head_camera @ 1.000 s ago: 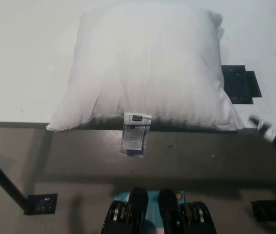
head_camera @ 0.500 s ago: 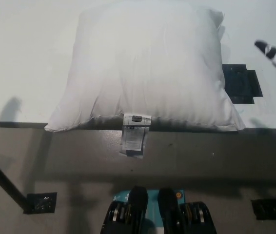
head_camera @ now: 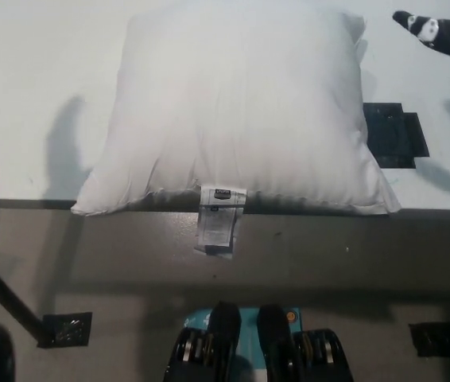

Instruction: The robot uses both hands to lift the pillow and then drops it on the table

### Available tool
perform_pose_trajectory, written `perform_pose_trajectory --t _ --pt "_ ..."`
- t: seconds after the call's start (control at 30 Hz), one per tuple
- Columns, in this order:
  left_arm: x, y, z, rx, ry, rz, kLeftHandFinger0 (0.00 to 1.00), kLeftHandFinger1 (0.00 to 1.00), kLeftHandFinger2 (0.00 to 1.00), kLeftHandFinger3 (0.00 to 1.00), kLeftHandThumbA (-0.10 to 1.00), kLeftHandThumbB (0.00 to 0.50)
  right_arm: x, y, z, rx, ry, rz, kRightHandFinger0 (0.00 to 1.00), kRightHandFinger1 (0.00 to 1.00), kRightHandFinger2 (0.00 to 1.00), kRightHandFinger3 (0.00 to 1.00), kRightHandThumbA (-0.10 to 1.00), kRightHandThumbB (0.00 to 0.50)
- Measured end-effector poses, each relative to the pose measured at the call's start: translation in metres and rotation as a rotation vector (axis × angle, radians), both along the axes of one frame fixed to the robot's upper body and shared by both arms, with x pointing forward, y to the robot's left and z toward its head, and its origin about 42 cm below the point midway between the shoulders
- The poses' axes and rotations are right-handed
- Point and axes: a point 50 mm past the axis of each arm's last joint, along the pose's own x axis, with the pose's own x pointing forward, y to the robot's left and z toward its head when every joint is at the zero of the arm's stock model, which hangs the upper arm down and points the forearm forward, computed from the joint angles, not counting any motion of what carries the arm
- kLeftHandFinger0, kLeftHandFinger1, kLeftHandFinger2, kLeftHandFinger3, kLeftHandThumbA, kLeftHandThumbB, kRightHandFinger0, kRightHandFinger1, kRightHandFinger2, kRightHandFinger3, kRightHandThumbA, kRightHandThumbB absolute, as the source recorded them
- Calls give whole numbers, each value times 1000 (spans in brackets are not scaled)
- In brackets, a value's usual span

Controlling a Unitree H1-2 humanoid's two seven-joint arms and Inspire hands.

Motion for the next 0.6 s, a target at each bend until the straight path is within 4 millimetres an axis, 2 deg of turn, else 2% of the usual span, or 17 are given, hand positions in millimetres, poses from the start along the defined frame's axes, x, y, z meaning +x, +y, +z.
perform_pose_trajectory --t 0.03,0.07,0.1,0.13,0.2,0.3,0.33,0.37,0.43,0.5,0.57,0.6 --pt "6 -4 1 -7 16 -8 1000 1000 1000 1000 929 0 8 0 -1 0 21 -3 1000 1000 1000 1000 1000 241" --pt "10 -7 2 -13 30 -14 1000 1000 1000 1000 1000 31 14 0 -2 0 36 -6 1000 1000 1000 1000 1000 251" --pt "17 -11 1 -19 52 -22 1000 1000 1000 1000 1000 29 24 -1 -4 0 64 -11 1000 1000 1000 1000 1000 249" --pt "22 -14 -1 -18 70 -25 1000 1000 1000 1000 1000 52 32 -1 -8 -1 91 -15 1000 1000 1000 1000 1000 245" --pt "31 -18 -11 -3 123 -28 1000 1000 1000 1000 1000 48 48 -3 -18 -1 151 -25 1000 1000 1000 1000 1000 222" --pt "43 -22 -38 34 214 -27 1000 1000 1000 1000 981 30 70 -5 -36 -7 238 -40 1000 1000 1000 1000 1000 203" --pt "46 -23 -46 45 236 -25 1000 1000 1000 1000 932 2 75 -5 -40 -10 256 -41 1000 1000 1000 1000 1000 179" --pt "47 -23 -54 54 254 -24 1000 1000 1000 1000 926 0 79 -6 -46 -13 276 -44 1000 1000 1000 1000 1000 171" --pt "50 -22 -64 62 281 -21 1000 1000 1000 1000 896 0 84 -7 -53 -17 304 -48 1000 1000 1000 1000 1000 194" --pt "55 -20 -83 72 332 -13 1000 1000 1000 1000 919 0 92 -7 -63 -24 343 -55 1000 1000 1000 1000 1000 198" --pt "57 -19 -94 80 361 -9 1000 1000 1000 1000 1000 3 97 -7 -70 -27 367 -60 1000 1000 1000 1000 1000 181" --pt "58 -18 -101 82 379 -5 1000 1000 1000 1000 1000 26 101 -7 -75 -24 388 -65 1000 1000 1000 1000 1000 181"
